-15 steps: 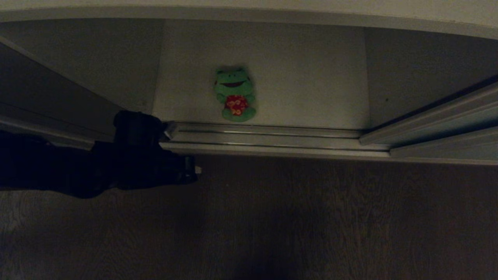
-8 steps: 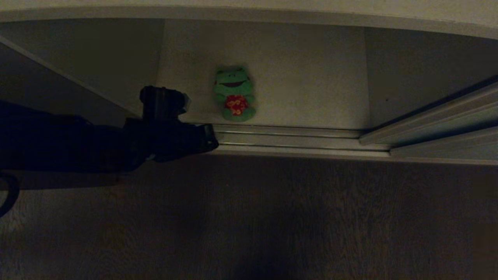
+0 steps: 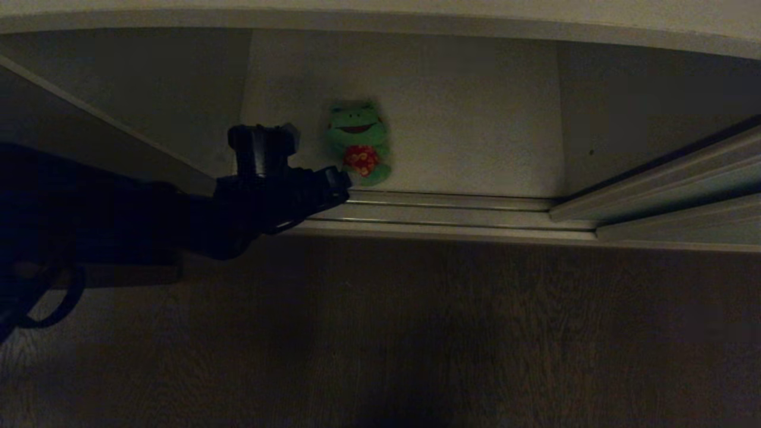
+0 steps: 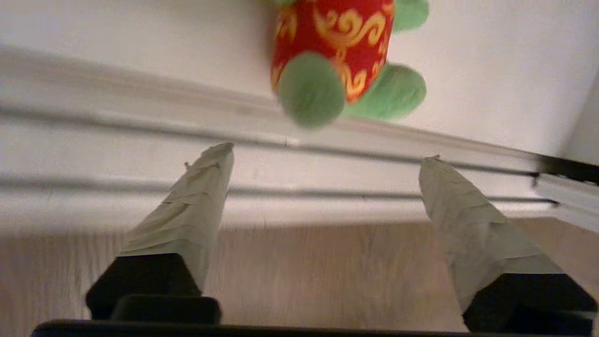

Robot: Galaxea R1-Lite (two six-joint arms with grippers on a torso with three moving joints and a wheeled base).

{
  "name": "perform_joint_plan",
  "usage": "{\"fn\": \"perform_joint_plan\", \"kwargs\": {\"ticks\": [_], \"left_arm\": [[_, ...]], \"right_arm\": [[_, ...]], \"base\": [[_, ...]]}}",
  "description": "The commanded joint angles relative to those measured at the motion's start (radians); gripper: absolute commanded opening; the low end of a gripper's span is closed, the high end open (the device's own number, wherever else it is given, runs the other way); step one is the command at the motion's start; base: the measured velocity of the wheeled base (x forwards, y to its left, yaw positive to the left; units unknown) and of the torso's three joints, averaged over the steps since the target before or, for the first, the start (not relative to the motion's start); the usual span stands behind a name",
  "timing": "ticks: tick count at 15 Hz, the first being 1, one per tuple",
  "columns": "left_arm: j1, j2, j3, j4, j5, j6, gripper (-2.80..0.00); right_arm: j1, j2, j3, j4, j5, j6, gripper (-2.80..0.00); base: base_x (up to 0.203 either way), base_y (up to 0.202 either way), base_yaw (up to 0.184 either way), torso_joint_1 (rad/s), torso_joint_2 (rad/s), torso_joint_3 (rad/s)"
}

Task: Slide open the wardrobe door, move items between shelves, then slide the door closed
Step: Place the green doll on the higher shelf

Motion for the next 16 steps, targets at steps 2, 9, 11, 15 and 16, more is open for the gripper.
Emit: {"fn": "perform_joint_plan", "kwargs": {"ticks": [2,9,11,15,16], "left_arm": [[-0.008,0.095,-0.031,-0.078,-0.004,0.069,0.0],[-0.014,0.259,-0.175,-0.268,0.03,0.136,0.0],[-0.015,0.276,-0.21,-0.29,0.029,0.153,0.0],[-0.016,0.346,-0.265,-0.311,0.031,0.181,0.0],[-0.017,0.357,-0.276,-0.345,0.038,0.183,0.0]], "right_arm": [[0.0,-0.003,0.0,-0.001,0.0,0.0,-2.8],[0.0,-0.003,0.0,-0.001,0.0,0.0,-2.8],[0.0,-0.003,0.0,-0.001,0.0,0.0,-2.8],[0.0,-0.003,0.0,-0.001,0.0,0.0,-2.8],[0.0,-0.003,0.0,-0.001,0.0,0.0,-2.8]], "base": [[0.0,0.0,0.0,0.0,0.0,0.0],[0.0,0.0,0.0,0.0,0.0,0.0],[0.0,0.0,0.0,0.0,0.0,0.0],[0.0,0.0,0.0,0.0,0.0,0.0],[0.0,0.0,0.0,0.0,0.0,0.0]]}}
